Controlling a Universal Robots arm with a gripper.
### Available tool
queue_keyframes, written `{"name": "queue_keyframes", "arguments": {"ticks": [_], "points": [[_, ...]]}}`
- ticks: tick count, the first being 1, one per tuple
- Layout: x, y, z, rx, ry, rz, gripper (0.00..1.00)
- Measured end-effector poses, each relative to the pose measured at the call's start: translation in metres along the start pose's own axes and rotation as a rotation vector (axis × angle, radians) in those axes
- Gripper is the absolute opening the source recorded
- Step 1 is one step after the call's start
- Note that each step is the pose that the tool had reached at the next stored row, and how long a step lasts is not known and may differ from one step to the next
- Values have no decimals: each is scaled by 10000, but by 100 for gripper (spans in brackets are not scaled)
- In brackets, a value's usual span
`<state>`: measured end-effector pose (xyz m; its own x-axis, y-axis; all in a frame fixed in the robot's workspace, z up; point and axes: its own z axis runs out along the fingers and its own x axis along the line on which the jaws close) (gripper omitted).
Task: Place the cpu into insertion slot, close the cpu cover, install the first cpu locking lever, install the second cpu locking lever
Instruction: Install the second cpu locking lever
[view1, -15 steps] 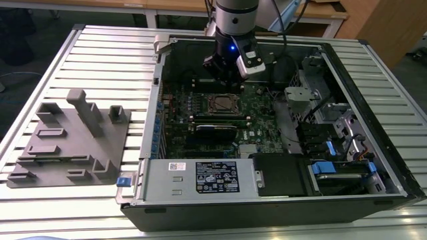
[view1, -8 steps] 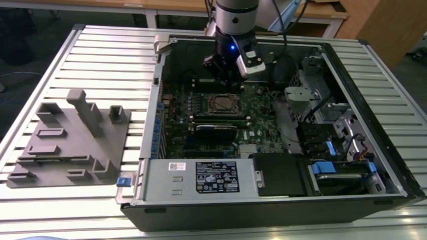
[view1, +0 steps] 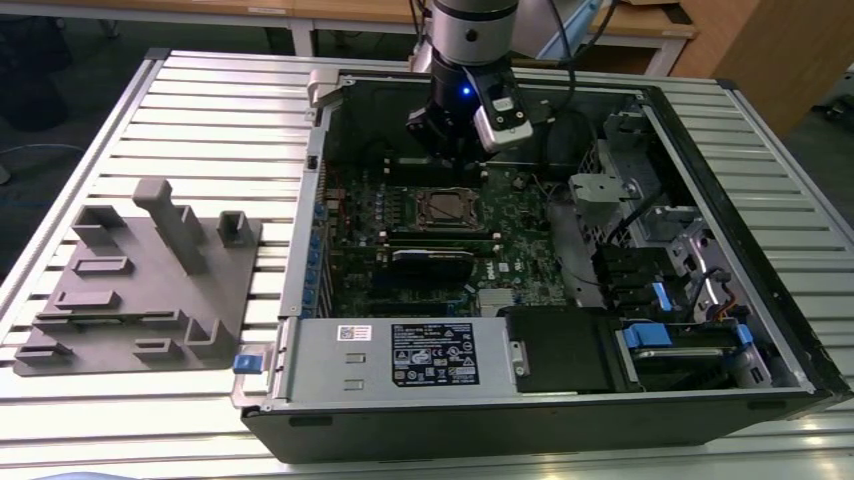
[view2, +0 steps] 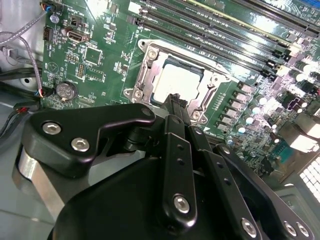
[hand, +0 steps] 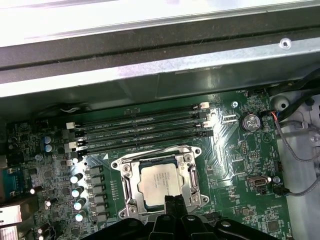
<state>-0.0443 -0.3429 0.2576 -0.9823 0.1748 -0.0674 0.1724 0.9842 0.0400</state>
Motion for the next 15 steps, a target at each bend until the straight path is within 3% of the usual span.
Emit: {"name": "queue_keyframes", "arguments": {"ticks": [15], "points": [[-9, -39, -31, 2, 1, -1, 11]]}}
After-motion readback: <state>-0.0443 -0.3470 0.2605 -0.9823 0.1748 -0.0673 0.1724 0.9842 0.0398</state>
